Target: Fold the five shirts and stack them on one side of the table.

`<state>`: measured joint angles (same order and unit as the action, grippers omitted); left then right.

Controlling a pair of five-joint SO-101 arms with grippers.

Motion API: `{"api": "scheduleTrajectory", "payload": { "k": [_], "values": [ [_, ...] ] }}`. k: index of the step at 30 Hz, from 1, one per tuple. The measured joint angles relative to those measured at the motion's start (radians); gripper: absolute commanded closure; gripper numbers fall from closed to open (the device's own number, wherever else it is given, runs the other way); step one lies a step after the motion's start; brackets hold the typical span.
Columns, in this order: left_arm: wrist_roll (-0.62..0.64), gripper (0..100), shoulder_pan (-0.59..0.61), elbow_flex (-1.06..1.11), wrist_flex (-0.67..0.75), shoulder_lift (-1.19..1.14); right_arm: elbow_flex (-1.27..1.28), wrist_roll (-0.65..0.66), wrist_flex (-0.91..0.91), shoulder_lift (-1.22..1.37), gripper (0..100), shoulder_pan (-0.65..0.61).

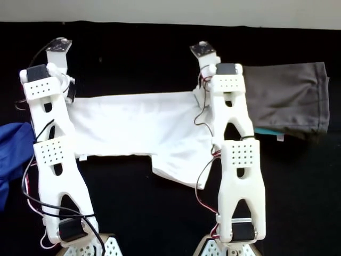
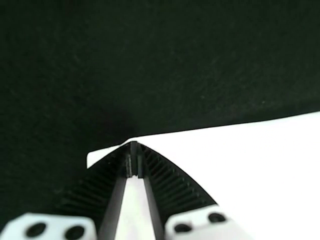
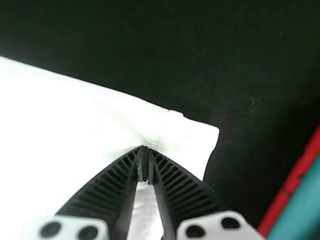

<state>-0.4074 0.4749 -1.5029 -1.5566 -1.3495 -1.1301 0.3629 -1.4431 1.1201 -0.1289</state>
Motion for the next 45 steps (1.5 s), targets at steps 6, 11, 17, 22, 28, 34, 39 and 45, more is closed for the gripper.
{"api": "scheduleTrajectory", "payload": {
  "k": [6, 11, 17, 22, 28, 34, 39, 45],
  "values": [
    [0.015, 99, 0.006, -0.049, -0.064, 0.029, -0.282, 0.000, -0.176, 0.006, 99.3, 0.012],
    [0.032, 99, -0.018, -0.112, -0.189, 0.149, -0.502, 0.000, -0.301, 0.012, 99.3, 0.003],
    [0.092, 99, -0.041, 0.032, -0.207, 0.374, -0.511, -0.034, -0.311, -0.046, 98.8, -0.005],
    [0.098, 99, -0.037, 0.431, -0.207, 0.654, -0.284, -0.055, -0.311, -0.292, 98.8, -0.052],
    [0.100, 99, -0.037, 1.046, -0.069, 0.924, 0.305, -0.055, -0.311, -0.690, 95.3, -0.187],
    [0.100, 99, -0.037, 1.587, 0.239, 1.135, 0.844, -0.034, -0.310, -0.950, 82.4, -0.338],
    [0.101, 99, -0.035, 1.932, 0.525, 1.241, 1.146, 0.025, -0.178, -1.068, 82.2, -0.404],
    [0.103, 99, -0.035, 2.147, 0.769, 1.300, 1.412, 0.101, -0.015, -1.100, 82.2, -0.405]
  ]
}}
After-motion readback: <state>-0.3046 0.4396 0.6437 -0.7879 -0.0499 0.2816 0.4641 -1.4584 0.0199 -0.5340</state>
